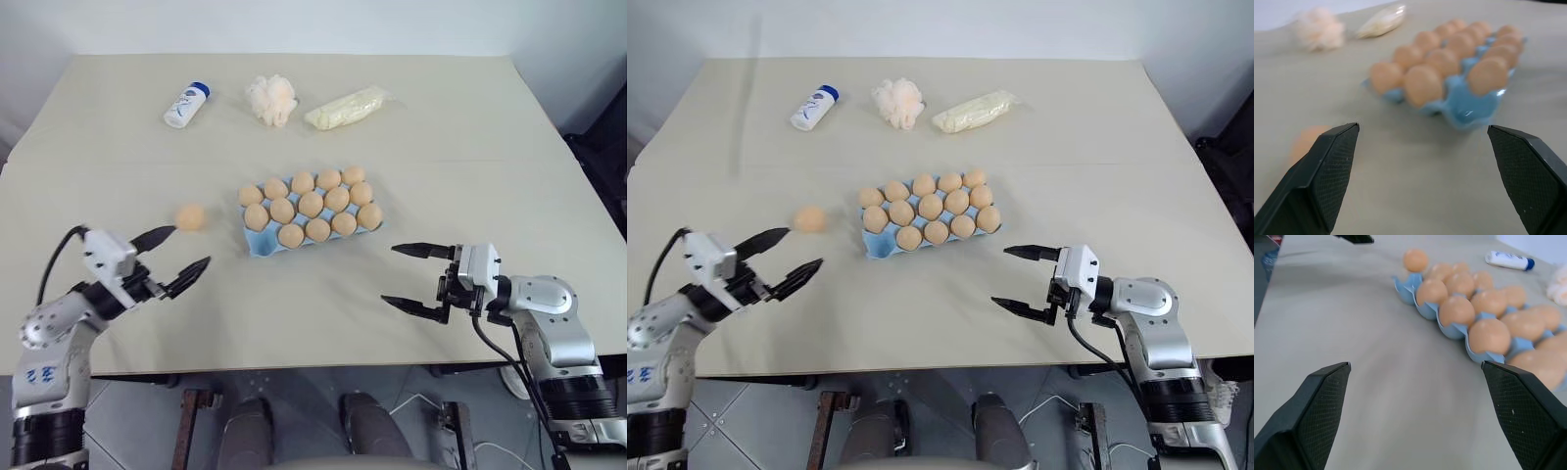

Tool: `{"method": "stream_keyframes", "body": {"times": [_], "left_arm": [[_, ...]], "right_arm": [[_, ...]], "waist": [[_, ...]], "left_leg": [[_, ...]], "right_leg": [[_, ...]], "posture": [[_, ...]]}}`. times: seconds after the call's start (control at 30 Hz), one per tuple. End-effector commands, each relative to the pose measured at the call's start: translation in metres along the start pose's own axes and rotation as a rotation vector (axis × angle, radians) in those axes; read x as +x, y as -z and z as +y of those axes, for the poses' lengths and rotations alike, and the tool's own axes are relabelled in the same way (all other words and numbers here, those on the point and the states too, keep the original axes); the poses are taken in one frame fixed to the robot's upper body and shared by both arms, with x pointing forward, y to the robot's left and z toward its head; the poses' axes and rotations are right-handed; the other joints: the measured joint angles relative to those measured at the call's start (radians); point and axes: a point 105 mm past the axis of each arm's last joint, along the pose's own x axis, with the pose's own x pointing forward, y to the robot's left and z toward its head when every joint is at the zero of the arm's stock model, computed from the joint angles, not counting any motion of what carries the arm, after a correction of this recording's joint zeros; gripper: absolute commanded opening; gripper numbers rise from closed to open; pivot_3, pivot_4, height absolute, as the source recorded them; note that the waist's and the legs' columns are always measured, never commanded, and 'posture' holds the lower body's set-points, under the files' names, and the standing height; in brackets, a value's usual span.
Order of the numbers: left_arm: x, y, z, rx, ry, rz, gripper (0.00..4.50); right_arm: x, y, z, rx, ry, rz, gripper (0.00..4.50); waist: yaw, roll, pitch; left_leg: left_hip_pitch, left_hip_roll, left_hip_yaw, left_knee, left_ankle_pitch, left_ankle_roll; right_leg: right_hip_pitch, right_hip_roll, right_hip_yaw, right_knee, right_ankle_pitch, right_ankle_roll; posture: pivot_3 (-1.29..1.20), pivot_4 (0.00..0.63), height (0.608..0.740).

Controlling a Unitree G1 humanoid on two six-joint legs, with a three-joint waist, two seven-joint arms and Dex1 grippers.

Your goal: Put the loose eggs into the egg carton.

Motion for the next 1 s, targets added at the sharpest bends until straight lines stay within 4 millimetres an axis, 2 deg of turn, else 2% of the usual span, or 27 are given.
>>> {"method": "stream_keyframes", "body": {"times": [0.03, 0.13, 0.2, 0.4, 0.57, 0.63, 0.7, 0.9, 1.0], "left_arm": [[-0.026, 0.004, 0.021, 0.018, -0.139, 0.002, 4.49], [-0.045, 0.013, 0.032, 0.004, -0.233, 0.030, 4.49], [-0.044, 0.017, 0.028, -0.022, -0.220, 0.030, 4.49], [-0.008, 0.013, 0.027, -0.035, -0.188, -0.014, 4.49], [0.031, 0.008, 0.034, -0.038, -0.177, -0.046, 4.49], [0.045, 0.008, 0.043, -0.025, -0.214, -0.045, 4.49], [0.055, 0.011, 0.048, -0.033, -0.232, -0.038, 4.49], [0.078, 0.024, 0.039, -0.076, -0.164, 0.005, 4.49], [0.081, 0.023, 0.041, -0.096, -0.159, 0.002, 3.91]], "right_arm": [[0.002, -0.006, -0.003, -0.034, -0.010, -0.027, 4.50], [0.005, -0.007, -0.005, -0.043, -0.014, -0.039, 4.50], [0.006, -0.007, -0.006, -0.047, -0.016, -0.040, 4.50], [0.011, -0.010, -0.010, -0.059, -0.021, -0.050, 4.50], [0.013, -0.013, -0.010, -0.062, -0.021, -0.054, 4.50], [0.014, -0.014, -0.008, -0.060, -0.020, -0.055, 4.50], [0.015, -0.014, -0.007, -0.059, -0.019, -0.055, 4.50], [0.017, -0.016, -0.006, -0.052, 0.003, -0.059, 4.50], [0.016, -0.016, -0.008, -0.053, 0.016, -0.058, 4.50]], "waist": [[-0.001, 0.000, 0.000], [-0.003, 0.000, 0.000], [-0.003, 0.000, 0.000], [0.006, 0.000, 0.000], [0.001, 0.000, 0.000], [0.000, 0.000, 0.000], [-0.004, 0.000, 0.000], [-0.005, 0.000, 0.000], [-0.002, 0.000, 0.000]], "left_leg": [[0.000, 0.000, 0.000, 0.000, 0.000, 0.000], [0.000, 0.000, 0.000, -0.001, 0.000, 0.000], [0.000, 0.000, 0.000, -0.001, 0.000, 0.000], [0.000, 0.000, 0.000, -0.001, 0.000, 0.000], [0.000, 0.000, 0.000, -0.001, 0.000, 0.000], [0.000, 0.000, 0.001, -0.001, 0.000, 0.000], [0.000, 0.000, 0.001, -0.001, 0.000, 0.000], [0.000, 0.001, 0.003, -0.001, 0.000, -0.001], [0.000, 0.002, 0.003, -0.001, 0.000, -0.001]], "right_leg": [[0.000, 0.000, 0.000, 0.000, 0.000, 0.000], [-0.001, 0.000, 0.000, 0.000, 0.000, 0.000], [-0.001, 0.000, 0.000, 0.000, 0.000, 0.000], [0.000, 0.000, -0.001, 0.000, 0.000, -0.001], [-0.001, 0.000, -0.001, 0.000, 0.001, -0.001], [-0.002, 0.000, -0.001, 0.000, 0.001, -0.001], [-0.002, 0.000, -0.001, 0.001, 0.001, -0.001], [-0.004, 0.000, -0.001, 0.001, 0.001, 0.000], [-0.004, 0.001, -0.001, 0.001, 0.001, 0.000]], "posture": [[0.00, 0.150, 0.740], [0.00, 0.150, 0.740], [0.00, 0.150, 0.740], [0.00, 0.150, 0.740], [0.00, 0.150, 0.740], [0.00, 0.150, 0.740], [0.00, 0.150, 0.740], [0.00, 0.150, 0.740], [0.00, 0.150, 0.740]]}}
